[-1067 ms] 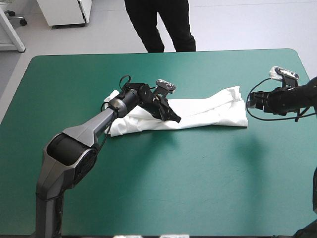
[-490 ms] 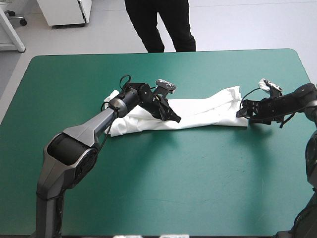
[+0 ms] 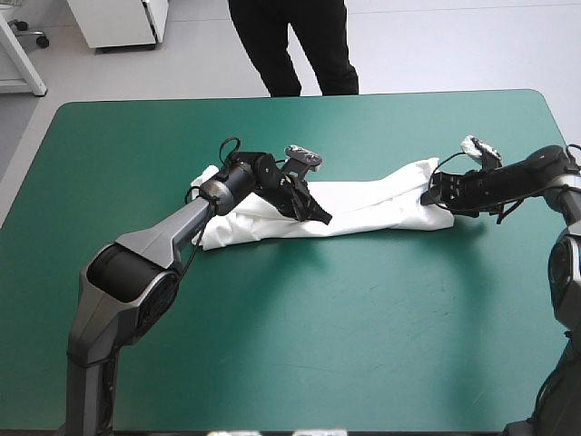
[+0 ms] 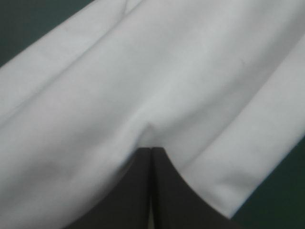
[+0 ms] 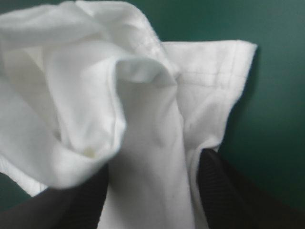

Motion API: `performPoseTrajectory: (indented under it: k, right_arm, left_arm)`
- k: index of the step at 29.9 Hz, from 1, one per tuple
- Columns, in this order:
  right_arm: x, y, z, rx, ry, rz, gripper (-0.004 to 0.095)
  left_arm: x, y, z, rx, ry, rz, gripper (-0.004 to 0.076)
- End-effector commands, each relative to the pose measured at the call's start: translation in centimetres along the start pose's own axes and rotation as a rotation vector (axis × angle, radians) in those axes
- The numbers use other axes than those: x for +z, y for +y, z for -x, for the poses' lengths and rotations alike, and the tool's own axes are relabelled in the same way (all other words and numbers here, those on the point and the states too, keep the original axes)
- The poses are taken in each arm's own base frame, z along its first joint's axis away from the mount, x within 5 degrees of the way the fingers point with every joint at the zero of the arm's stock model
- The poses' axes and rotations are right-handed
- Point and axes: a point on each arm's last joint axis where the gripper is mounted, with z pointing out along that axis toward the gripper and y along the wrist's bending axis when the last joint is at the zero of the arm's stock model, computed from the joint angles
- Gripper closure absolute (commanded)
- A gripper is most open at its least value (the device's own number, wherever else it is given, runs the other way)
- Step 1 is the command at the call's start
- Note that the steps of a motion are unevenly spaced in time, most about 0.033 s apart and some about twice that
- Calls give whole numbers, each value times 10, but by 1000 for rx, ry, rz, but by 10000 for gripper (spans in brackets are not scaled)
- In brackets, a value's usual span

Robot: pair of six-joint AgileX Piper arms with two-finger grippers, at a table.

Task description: Fold the cloth

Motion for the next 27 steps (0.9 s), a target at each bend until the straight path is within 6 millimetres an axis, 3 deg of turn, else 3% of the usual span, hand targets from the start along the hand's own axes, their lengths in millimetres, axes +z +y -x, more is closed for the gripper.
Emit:
performPoseTrajectory:
  k: [1, 5, 7, 14, 21, 27]
  right_arm:
    - [17, 1, -6, -22, 69, -14, 508]
    - [18, 1, -5, -12, 63, -8, 834]
    - [17, 2, -4, -3, 49, 6, 920]
    - [0, 28, 10, -16, 15, 162, 925]
    - [-53, 73, 34, -140, -82, 214, 925]
    - [-91, 103, 37, -221, -175, 217, 925]
  left_arm:
    - [-22, -11, 11, -2, -56, -20, 733]
    - [-22, -11, 11, -2, -53, -22, 733]
    - [-22, -11, 11, -3, -53, -23, 733]
    - [-22, -11, 9, -4, -38, -30, 733]
    - [-22, -12, 7, -5, -9, -40, 733]
    - [-22, -13, 6, -7, 3, -46, 733]
